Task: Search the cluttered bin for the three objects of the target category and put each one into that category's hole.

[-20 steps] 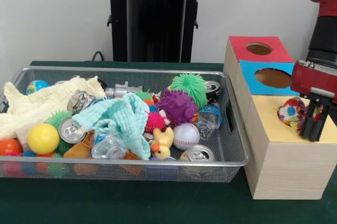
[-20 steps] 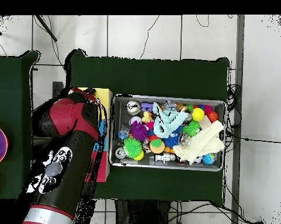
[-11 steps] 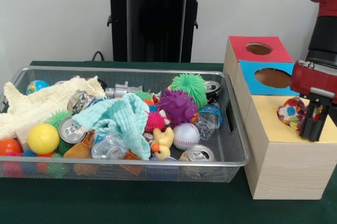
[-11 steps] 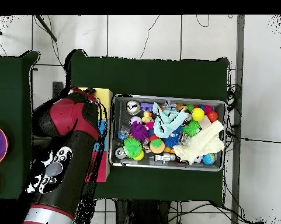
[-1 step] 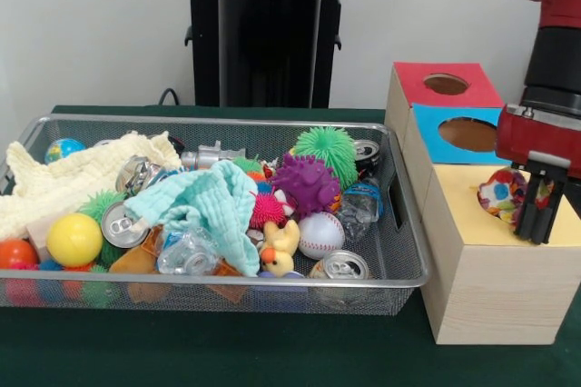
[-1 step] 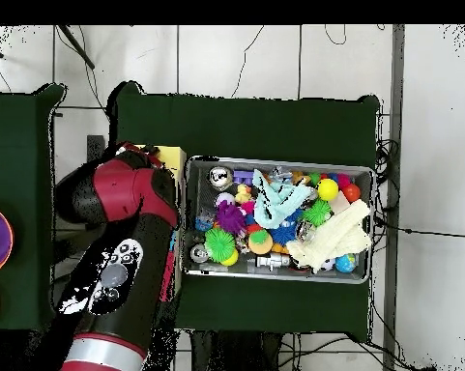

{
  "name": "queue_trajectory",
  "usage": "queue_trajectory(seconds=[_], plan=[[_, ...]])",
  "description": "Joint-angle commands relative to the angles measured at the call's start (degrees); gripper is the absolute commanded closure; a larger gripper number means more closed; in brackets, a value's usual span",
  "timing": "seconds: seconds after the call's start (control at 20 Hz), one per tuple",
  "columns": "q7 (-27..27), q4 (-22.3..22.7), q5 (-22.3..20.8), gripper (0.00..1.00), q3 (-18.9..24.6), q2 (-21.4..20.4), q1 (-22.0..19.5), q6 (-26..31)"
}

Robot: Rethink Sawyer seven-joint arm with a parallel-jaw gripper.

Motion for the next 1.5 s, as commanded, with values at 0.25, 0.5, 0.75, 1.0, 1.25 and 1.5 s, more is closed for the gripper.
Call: queue_trajectory(seconds=[0.25,0.5,0.75,1.0,1.25,1.5], plan=[[-3.20,11.00,-3.49,1.00,13.97,-0.58,-6.65,5.67],[-4.07,12.45,-4.25,1.00,15.64,-2.31,-7.82,6.72],[-4.55,13.36,-4.64,1.00,16.97,-3.35,-8.74,8.21],[-4.65,13.79,-4.88,1.00,17.86,-3.84,-9.21,9.39],[-4.93,14.50,-4.81,1.00,18.88,-4.75,-9.88,10.51],[-5.23,15.38,-5.33,1.00,20.11,-6.13,-10.75,12.06]])
